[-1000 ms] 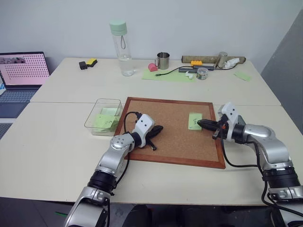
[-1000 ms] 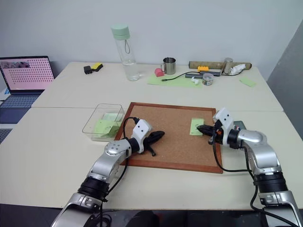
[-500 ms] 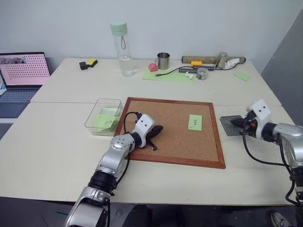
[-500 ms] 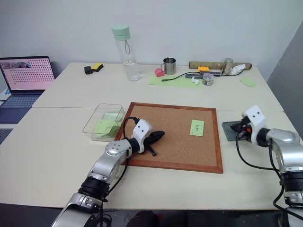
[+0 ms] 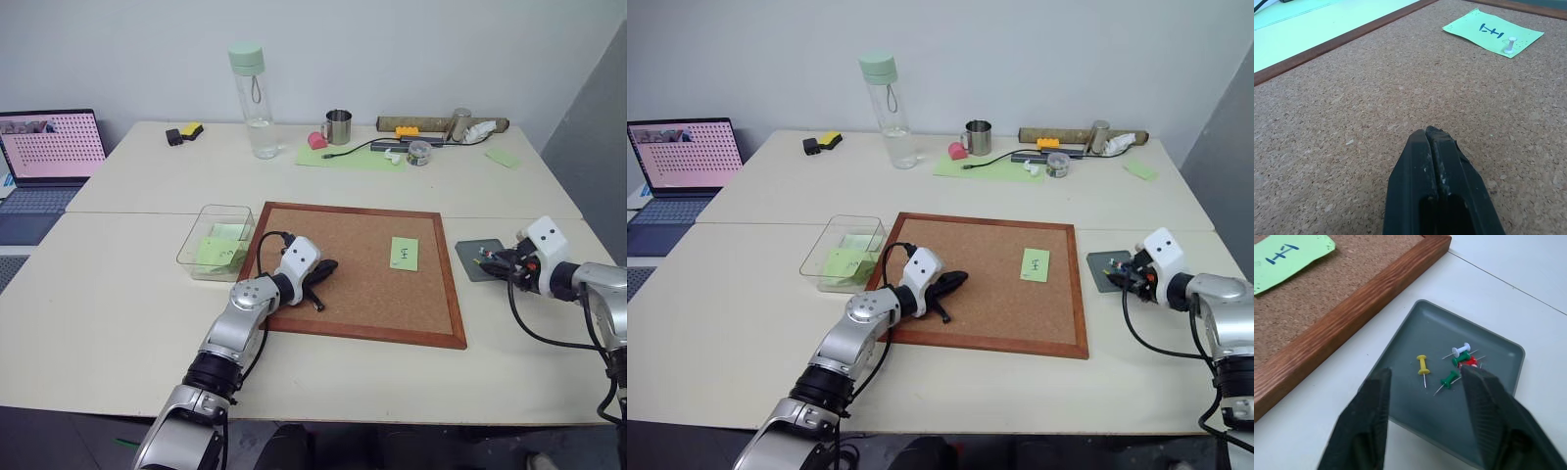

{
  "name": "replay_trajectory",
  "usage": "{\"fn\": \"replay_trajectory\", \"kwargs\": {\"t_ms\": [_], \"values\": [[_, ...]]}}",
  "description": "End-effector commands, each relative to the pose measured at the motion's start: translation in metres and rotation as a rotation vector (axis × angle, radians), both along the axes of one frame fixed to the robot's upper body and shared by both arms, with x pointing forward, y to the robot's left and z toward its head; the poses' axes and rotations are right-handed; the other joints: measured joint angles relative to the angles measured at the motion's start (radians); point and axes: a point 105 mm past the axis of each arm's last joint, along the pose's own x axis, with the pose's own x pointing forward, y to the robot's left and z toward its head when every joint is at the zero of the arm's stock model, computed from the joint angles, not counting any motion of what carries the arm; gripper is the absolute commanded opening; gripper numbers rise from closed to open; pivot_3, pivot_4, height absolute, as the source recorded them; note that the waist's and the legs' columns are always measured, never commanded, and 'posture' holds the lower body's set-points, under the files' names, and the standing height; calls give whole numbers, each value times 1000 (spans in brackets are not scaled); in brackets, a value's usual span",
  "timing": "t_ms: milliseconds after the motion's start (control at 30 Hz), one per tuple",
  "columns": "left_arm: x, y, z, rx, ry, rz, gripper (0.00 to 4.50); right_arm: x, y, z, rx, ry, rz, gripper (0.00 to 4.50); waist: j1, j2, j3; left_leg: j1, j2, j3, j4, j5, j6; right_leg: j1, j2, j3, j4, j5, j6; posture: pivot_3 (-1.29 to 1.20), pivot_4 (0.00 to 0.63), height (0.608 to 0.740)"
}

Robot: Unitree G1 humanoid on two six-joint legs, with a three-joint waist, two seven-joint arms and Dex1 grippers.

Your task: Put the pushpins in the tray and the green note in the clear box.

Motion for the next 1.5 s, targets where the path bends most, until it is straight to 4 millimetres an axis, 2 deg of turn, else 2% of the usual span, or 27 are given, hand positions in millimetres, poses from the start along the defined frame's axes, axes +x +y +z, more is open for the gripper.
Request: {"fn": "replay_trajectory", "kwargs": {"t_ms": [33, 167, 233, 333, 500, 733, 833, 1167, 1233, 1367, 1500], "values": [[-2, 18, -32, 81, 96, 67, 0, -11, 39, 26, 13, -57, 222, 2959, 0, 0, 0, 0, 0, 0, 0, 0, 0, 0, 0, 0, 0, 0, 0, 0, 150, 740], [-2, 18, -31, 79, 92, 65, 0, -15, 85, 32, 57, -113, 373, 2959, -1, 0, 0, 0, 0, -1, 0, 0, 0, 0, 0, -1, 0, 0, 0, 0, 150, 740], [-1, 19, -30, 79, 91, 63, 0, -11, 99, 30, 76, -135, 390, 2959, -1, -1, 0, 0, 0, -1, 0, 0, 0, 0, 0, -1, 0, 0, 1, 0, 150, 740], [-1, 18, -29, 81, 88, 59, 0, -5, 120, 17, 43, -144, 433, 2959, -1, -1, 0, 0, 0, -1, 0, 0, 0, 0, 0, -1, 0, 0, 1, 0, 150, 740], [0, 16, -28, 83, 83, 54, 0, 8, 140, 4, 91, -147, 437, 2959, 1, -1, 0, 0, 0, -2, 0, 0, 0, 0, 0, -1, 0, 0, 0, 0, 150, 740], [-2, 18, -29, 81, 84, 61, 0, 22, 145, -5, 148, -139, 406, 2959, 1, -1, 0, 0, 0, -2, 0, 0, 0, 0, 0, -1, 0, 0, 0, 0, 150, 740], [-2, 18, -29, 80, 84, 64, 0, 25, 143, -10, 160, -128, 393, 2531, 0, -1, 0, 0, 0, -2, 0, 0, 0, 0, 0, -1, 0, 0, 0, 0, 150, 740], [-4, 20, -30, 79, 88, 73, 0, 25, 136, -19, 196, -100, 367, 332, -3, -1, 0, 0, 0, -2, 0, 0, 0, 0, 0, -1, 0, 0, 0, 0, 150, 740], [-4, 20, -31, 79, 89, 73, 0, 25, 137, -18, 206, -98, 367, 41, -3, -1, 0, 0, 0, -2, 0, 0, 0, 0, 0, -1, 0, 0, 0, 0, 150, 740], [-4, 20, -31, 79, 91, 73, 0, 22, 139, -13, 230, -103, 381, 41, -3, -1, 0, 0, 0, -2, 0, 0, 0, 0, 0, -1, 0, 0, 0, 0, 150, 740], [-4, 20, -31, 73, 95, 77, 0, 18, 142, 2, 229, -144, 424, 41, -3, -1, 0, 0, 0, -2, -1, 0, 0, -1, 0, -1, 0, 0, 0, 0, 150, 740]]}}
